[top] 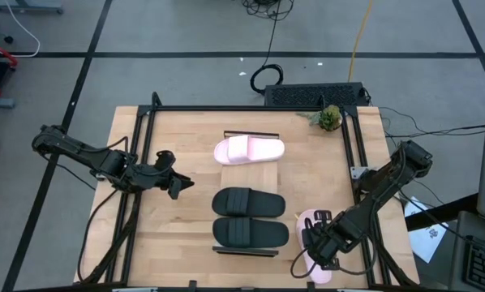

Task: Pick and place slides into the shelf
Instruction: Put the pink slipper on the shelf

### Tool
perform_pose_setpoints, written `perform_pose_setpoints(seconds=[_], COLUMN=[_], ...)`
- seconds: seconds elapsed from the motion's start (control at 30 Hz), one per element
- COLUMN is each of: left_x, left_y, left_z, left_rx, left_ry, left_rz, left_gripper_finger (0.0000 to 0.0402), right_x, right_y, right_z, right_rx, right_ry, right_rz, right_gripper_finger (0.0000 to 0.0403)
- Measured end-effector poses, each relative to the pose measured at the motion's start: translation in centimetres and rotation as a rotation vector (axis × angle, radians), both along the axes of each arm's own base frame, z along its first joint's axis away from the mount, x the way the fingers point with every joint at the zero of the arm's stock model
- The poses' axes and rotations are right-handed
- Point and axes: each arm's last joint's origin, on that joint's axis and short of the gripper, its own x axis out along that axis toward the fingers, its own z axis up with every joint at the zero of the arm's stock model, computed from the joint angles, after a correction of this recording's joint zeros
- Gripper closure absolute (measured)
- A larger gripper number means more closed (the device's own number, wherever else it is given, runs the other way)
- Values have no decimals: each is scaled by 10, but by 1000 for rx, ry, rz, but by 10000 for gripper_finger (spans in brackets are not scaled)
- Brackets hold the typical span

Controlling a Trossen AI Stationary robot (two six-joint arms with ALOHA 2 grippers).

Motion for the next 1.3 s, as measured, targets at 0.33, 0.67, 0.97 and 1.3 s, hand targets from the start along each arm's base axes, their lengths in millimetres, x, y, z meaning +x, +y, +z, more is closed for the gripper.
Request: perform_pose_setpoints(seconds=[0.33, 0.67, 0.97, 1.3], left_x=[0, 0, 0, 0], left_y=[0, 0, 0, 0], left_z=[0, 0, 0, 0], left_rx=[21, 70, 113, 147], left_ry=[2, 6, 10, 13], left_rz=[-15, -49, -79, -103], left_gripper_finger=[240, 240, 240, 240], right_x=[-2, -6, 0, 3], right_y=[-7, -15, -20, -16], right_z=[-10, -24, -25, -23], right_rx=[-24, -98, -102, -6], right_ry=[31, 24, 10, 13], right_rz=[-65, -117, -127, -153], right_gripper_finger=[220, 243, 258, 248])
